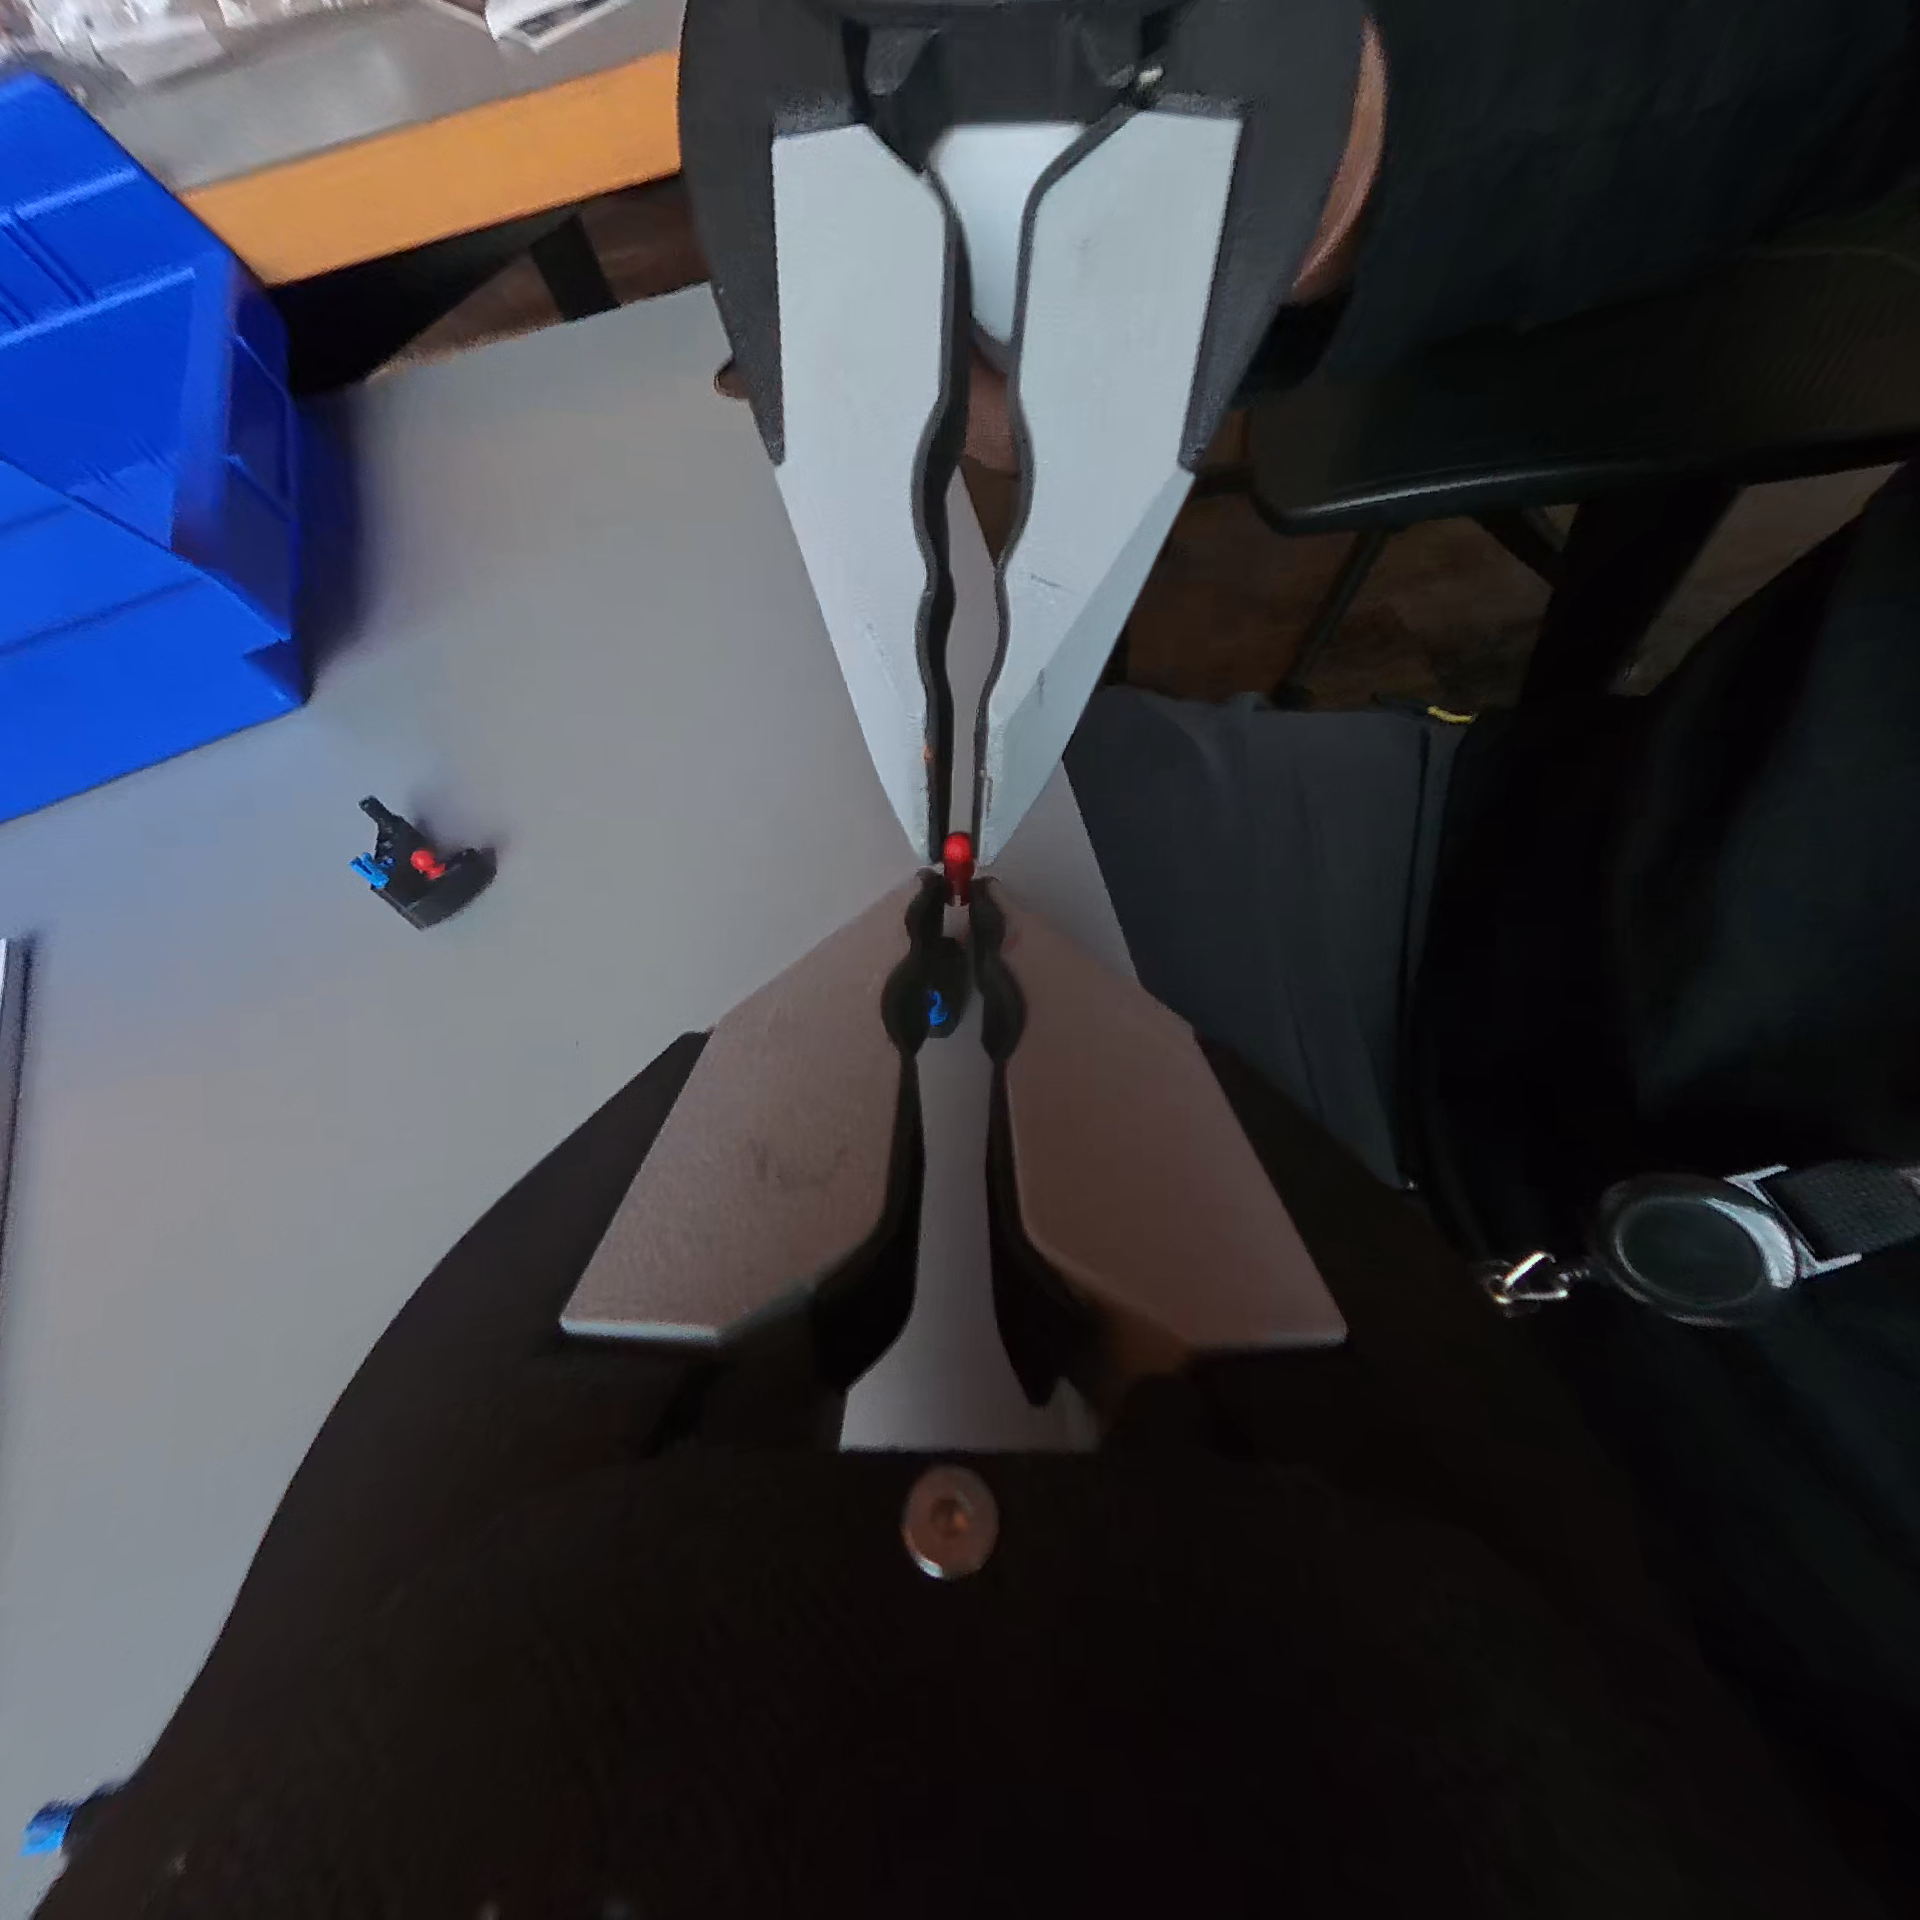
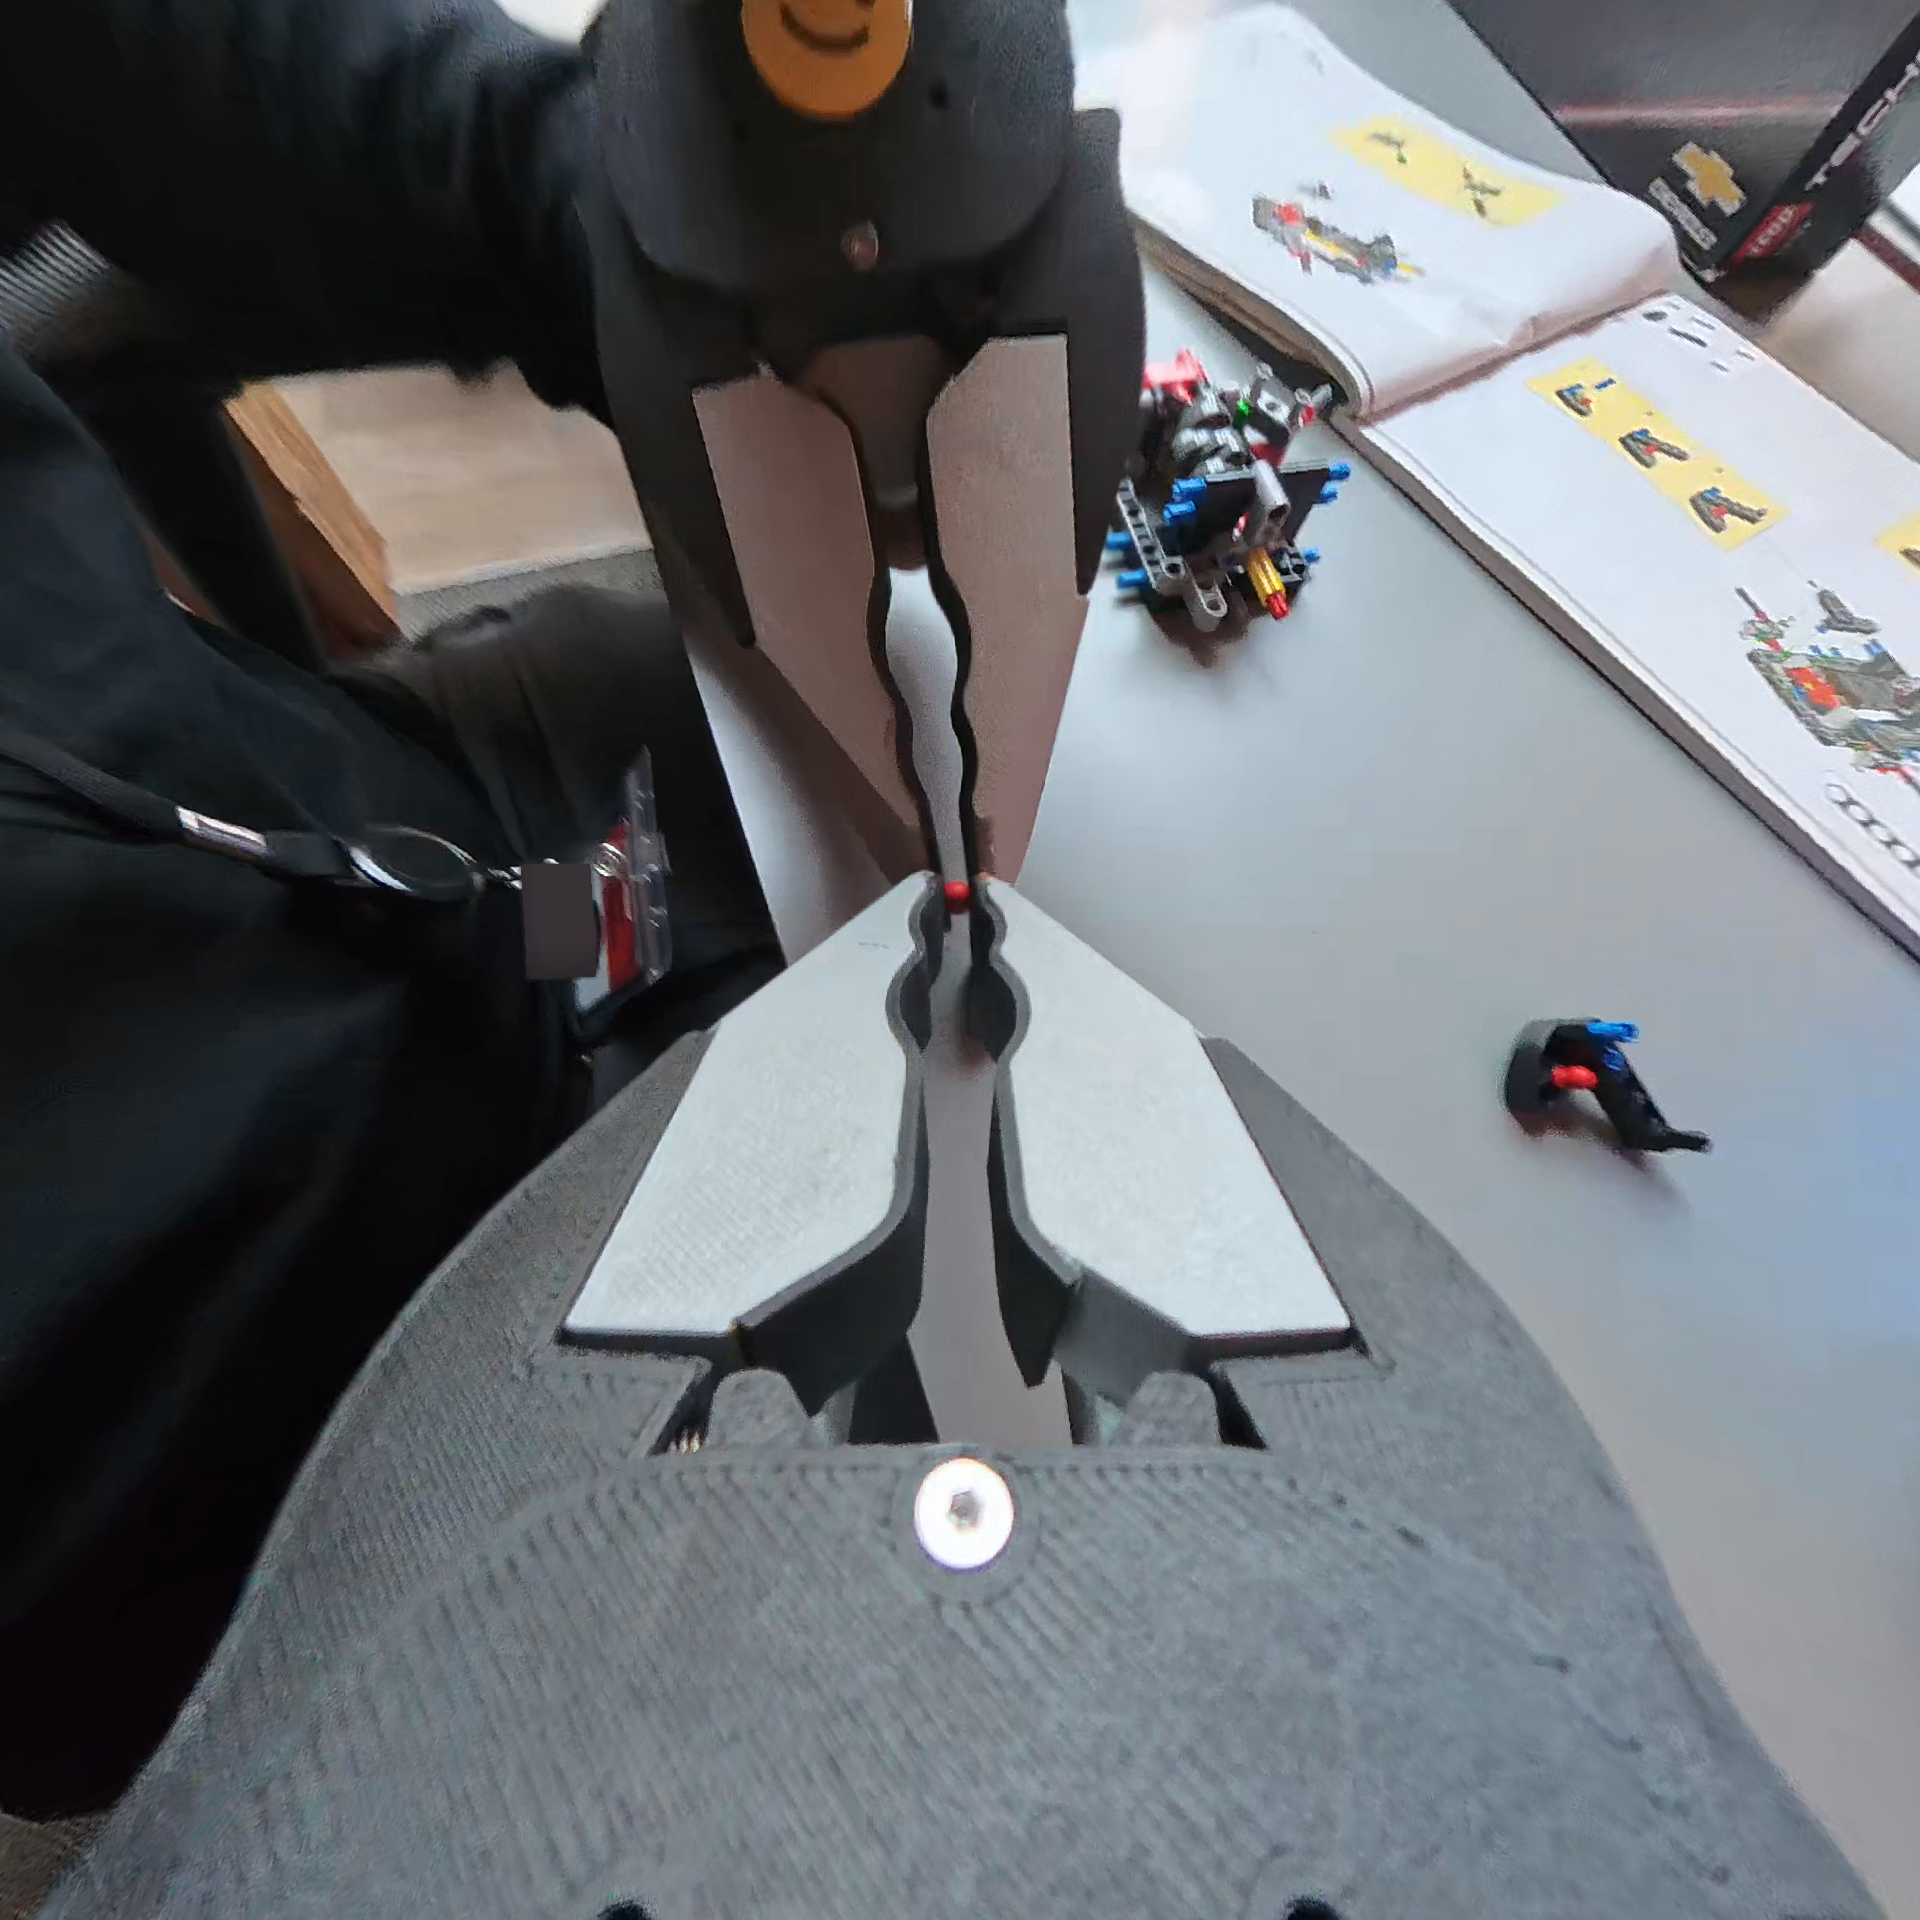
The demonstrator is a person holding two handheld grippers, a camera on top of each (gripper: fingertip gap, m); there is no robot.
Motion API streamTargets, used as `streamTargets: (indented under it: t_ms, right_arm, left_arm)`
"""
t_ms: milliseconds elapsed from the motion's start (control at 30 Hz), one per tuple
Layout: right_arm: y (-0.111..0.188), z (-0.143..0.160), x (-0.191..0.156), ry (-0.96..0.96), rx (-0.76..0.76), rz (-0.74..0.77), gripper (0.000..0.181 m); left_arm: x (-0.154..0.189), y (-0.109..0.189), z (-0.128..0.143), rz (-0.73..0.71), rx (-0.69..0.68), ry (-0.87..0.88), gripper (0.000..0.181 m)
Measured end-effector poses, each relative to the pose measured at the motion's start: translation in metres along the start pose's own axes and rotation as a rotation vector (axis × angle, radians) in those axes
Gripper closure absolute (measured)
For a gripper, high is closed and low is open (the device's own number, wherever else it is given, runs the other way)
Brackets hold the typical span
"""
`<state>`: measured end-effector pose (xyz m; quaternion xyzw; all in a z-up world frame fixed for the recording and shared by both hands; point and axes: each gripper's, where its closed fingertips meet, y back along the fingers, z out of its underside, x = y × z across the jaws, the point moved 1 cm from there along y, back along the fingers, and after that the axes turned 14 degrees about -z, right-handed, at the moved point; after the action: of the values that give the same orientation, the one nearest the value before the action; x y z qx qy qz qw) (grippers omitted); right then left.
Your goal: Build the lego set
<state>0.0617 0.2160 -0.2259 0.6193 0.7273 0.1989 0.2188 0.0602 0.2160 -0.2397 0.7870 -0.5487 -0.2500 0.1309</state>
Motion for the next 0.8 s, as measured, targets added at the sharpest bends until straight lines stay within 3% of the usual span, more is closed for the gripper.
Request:
streamTargets:
  t_ms: [133, 400, 533, 600, 800]
  right_arm:
    - [0.002, -0.003, -0.002, -0.056, 0.077, -0.073, 0.180]
    - [-0.002, 0.006, 0.000, 0.100, -0.113, 0.025, 0.180]
    - [-0.003, 0.015, 0.014, -0.028, -0.124, 0.037, 0.181]
    - [-0.004, 0.019, 0.019, -0.118, -0.095, 0.015, 0.181]
    - [-0.015, 0.031, 0.020, -0.199, -0.131, -0.023, 0.181]
  left_arm:
    - [0.001, 0.001, -0.003, 0.014, 0.049, 0.034, 0.179]
    - [0.002, -0.005, 0.004, 0.024, -0.001, 0.063, 0.179]
    - [-0.016, 0.000, 0.013, -0.036, -0.054, 0.041, 0.165]
    - [-0.018, -0.001, 0.027, -0.018, -0.124, 0.053, 0.147]
    - [-0.008, -0.015, 0.045, 0.067, -0.209, 0.056, 0.150]
